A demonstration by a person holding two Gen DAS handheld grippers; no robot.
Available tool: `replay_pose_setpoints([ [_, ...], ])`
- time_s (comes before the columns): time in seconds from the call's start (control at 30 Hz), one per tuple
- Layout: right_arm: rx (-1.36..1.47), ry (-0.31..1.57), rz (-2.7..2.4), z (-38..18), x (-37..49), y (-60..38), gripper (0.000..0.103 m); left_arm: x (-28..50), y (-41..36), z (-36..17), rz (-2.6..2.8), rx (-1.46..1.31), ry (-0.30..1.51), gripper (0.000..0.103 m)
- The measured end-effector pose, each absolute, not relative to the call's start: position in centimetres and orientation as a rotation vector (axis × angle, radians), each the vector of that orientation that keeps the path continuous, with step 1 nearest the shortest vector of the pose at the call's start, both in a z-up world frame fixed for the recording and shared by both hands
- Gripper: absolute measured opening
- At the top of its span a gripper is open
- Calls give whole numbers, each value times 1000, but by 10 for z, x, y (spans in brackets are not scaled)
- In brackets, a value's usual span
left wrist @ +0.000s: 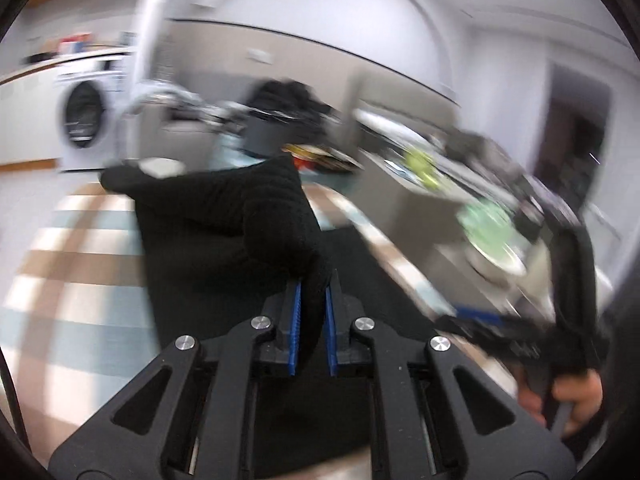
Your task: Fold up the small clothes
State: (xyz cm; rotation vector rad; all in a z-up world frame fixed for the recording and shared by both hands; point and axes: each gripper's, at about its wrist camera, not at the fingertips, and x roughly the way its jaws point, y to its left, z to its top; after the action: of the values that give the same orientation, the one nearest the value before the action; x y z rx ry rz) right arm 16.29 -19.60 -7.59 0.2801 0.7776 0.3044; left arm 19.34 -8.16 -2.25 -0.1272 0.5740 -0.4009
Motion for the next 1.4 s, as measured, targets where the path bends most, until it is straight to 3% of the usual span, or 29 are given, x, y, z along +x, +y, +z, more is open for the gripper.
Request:
replay_pose_setpoints([
  [0.1,290,767,285,-73,162,-206,72,192,-139,-53,-541,-34,721,9],
  [0.23,295,768,261,-73,161,-215,72,185,-166,-91,-625,26,874,22],
  [0.3,305,773,256,-75,162,-217,72,177,-162,-94,-641,29,865,28],
  [0.37,305,784,259,-77,163,-217,72,173,-152,-88,-625,19,836,56],
  [0.43,313,795,270,-79,164,-215,72,171,-132,-80,-581,-19,799,65],
  [0.77,388,958,373,-109,179,-202,72,199,-4,-98,-341,-159,833,66],
  [0.9,397,998,395,-118,181,-199,71,203,18,-113,-316,-173,864,66],
  [0.97,414,1006,456,-120,183,-193,64,198,28,-116,-309,-172,856,66],
  [1.13,387,1015,473,-123,185,-182,64,205,28,-125,-307,-181,869,66],
  [1.2,386,1018,480,-128,187,-179,57,208,22,-125,-309,-176,868,66],
  [1.27,332,1000,465,-128,186,-173,31,209,25,-126,-302,-181,869,66],
  [1.3,313,991,480,-126,184,-169,25,209,27,-125,-298,-191,871,66],
  [1.4,237,924,475,-114,175,-160,19,209,31,-120,-287,-213,869,66],
])
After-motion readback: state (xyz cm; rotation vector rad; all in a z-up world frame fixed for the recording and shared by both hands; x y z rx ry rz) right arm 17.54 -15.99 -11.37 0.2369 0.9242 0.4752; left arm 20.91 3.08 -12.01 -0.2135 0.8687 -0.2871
